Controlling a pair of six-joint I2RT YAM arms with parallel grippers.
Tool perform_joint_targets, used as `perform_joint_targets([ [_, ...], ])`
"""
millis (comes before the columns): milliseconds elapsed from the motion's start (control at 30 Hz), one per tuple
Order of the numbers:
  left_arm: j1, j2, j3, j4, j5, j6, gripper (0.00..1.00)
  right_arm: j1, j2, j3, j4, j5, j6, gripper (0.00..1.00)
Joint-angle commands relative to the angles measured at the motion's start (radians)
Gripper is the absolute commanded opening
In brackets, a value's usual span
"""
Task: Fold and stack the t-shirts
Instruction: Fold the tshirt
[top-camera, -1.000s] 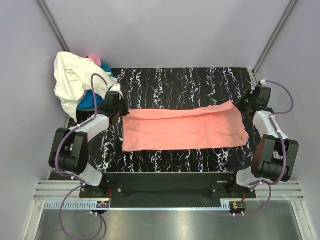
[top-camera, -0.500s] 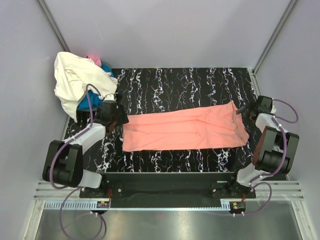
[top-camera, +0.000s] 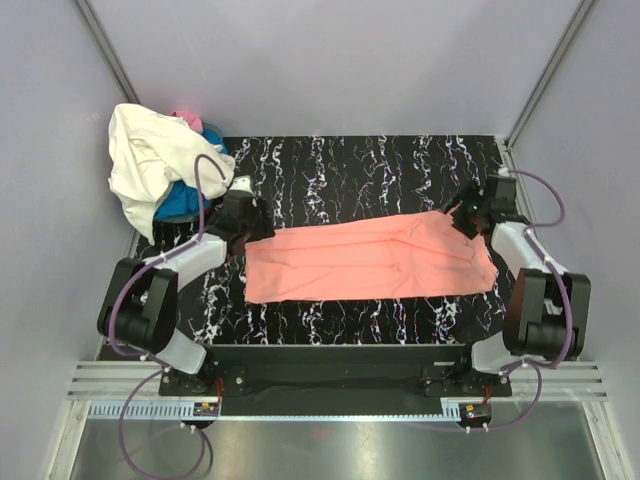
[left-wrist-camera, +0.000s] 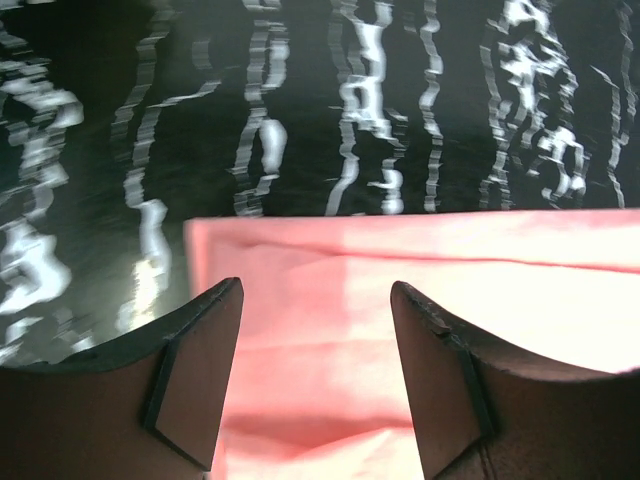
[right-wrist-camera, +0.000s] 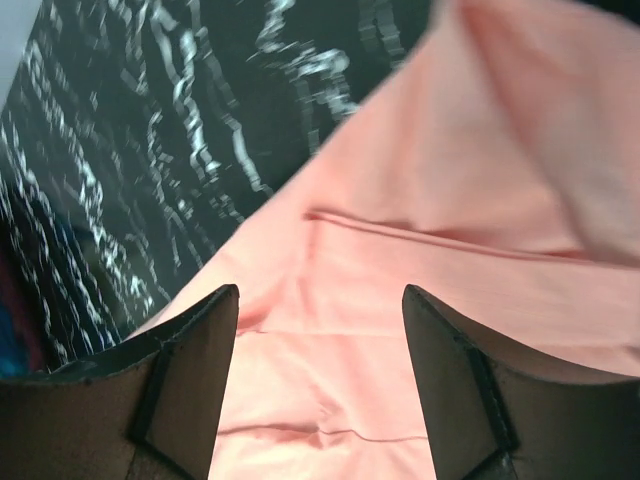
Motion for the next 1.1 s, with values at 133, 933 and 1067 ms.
perform_joint_targets([
  [133, -0.065, 0.123, 0.141, 0.044, 0.056, 0.052, 0.66, 0.115, 0.252, 0.248, -0.132, -0.017, -0.106, 0.73],
  [933, -0.067, 0.088, 0.087, 0.059, 0.044, 0.048, 0.64, 0.247, 0.544, 0.506, -0.301, 0.143, -0.118, 0.52],
  [1067, -0.067, 0.087, 0.084, 0.062, 0.041, 0.051, 0.64, 0.247, 0.55, 0.511, -0.306, 0.143, -0.115, 0.34],
])
